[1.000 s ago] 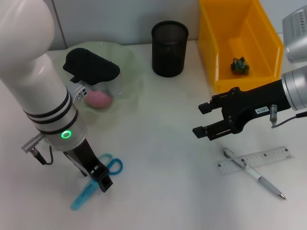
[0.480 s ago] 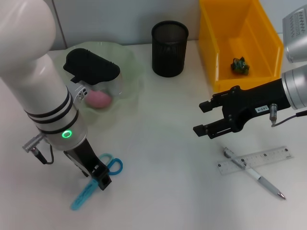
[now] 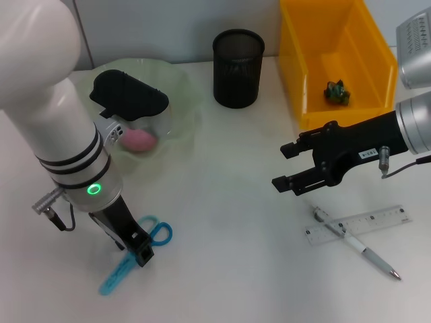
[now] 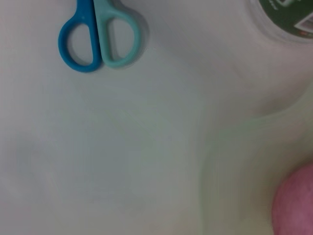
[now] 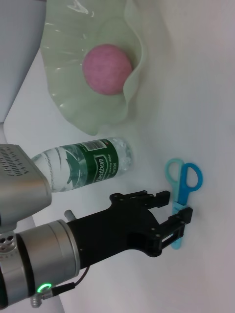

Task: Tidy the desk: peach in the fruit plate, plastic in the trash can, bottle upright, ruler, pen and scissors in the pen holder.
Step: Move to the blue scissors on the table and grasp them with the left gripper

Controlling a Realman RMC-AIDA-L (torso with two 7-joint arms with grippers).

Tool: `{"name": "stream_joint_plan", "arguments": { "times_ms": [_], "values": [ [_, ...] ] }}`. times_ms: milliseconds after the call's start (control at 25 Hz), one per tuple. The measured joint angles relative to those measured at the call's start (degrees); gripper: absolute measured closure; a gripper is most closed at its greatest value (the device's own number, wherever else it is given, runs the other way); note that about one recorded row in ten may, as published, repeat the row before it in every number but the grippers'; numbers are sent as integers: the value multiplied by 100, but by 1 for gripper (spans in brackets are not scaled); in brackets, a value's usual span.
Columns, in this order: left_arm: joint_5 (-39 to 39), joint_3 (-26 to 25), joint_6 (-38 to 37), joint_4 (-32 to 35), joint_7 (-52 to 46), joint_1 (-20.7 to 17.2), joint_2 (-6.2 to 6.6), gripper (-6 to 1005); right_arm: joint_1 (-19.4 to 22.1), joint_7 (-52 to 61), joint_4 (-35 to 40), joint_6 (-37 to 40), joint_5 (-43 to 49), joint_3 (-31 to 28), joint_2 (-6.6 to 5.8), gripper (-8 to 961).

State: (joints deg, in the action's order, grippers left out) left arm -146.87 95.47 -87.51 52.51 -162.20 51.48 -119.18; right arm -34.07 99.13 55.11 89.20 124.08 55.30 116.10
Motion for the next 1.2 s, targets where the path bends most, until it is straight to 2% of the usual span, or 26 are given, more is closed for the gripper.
{"name": "stream_joint_plan", "arguments": {
  "times_ms": [1200],
  "values": [
    [1,139,110,-72,13,21,0,537,-74,0,0,0,3,-18,9,289]
  ]
}}
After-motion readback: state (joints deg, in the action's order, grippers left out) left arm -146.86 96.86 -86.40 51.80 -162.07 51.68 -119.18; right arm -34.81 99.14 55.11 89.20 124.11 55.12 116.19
